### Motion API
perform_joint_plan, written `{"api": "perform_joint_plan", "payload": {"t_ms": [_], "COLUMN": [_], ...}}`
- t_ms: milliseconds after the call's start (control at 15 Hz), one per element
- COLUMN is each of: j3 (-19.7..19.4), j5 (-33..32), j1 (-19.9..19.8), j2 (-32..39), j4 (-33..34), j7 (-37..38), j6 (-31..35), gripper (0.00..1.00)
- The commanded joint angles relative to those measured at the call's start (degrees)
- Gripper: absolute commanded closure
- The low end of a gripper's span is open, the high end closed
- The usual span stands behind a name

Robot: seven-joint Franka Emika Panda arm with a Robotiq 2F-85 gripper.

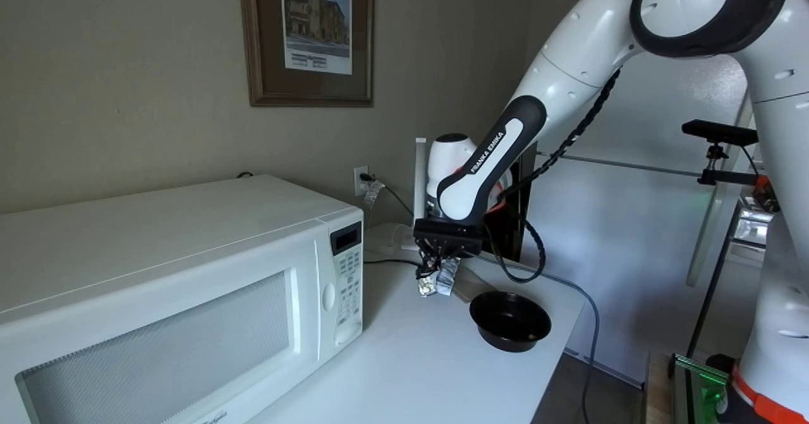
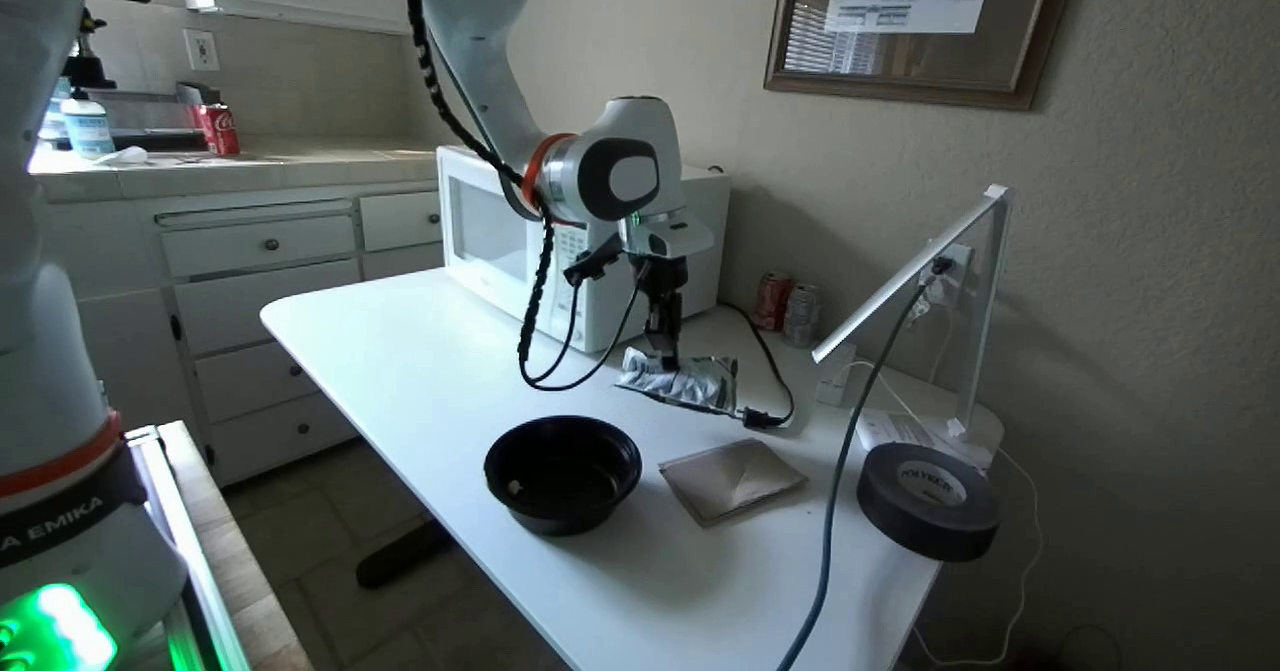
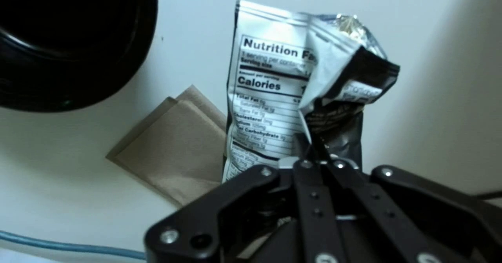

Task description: Pour out the contents of the packet into the bowl

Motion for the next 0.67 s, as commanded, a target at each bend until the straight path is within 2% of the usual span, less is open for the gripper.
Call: {"api": "perform_joint_plan", "payload": {"t_ms": [0, 267, 600], "j3": [-2.5, -4.8, -1.4], "j5": [-2.9, -13.4, -26.7], "j1": [0.7, 0.7, -3.3], "j2": [-7.8, -14.8, -22.8], "j4": [-5.4, -10.0, -15.3], "j7": [-0.4, 4.7, 12.9], "j6": [-1.8, -4.8, -11.2], "gripper": [1.0, 1.0, 1.0]}}
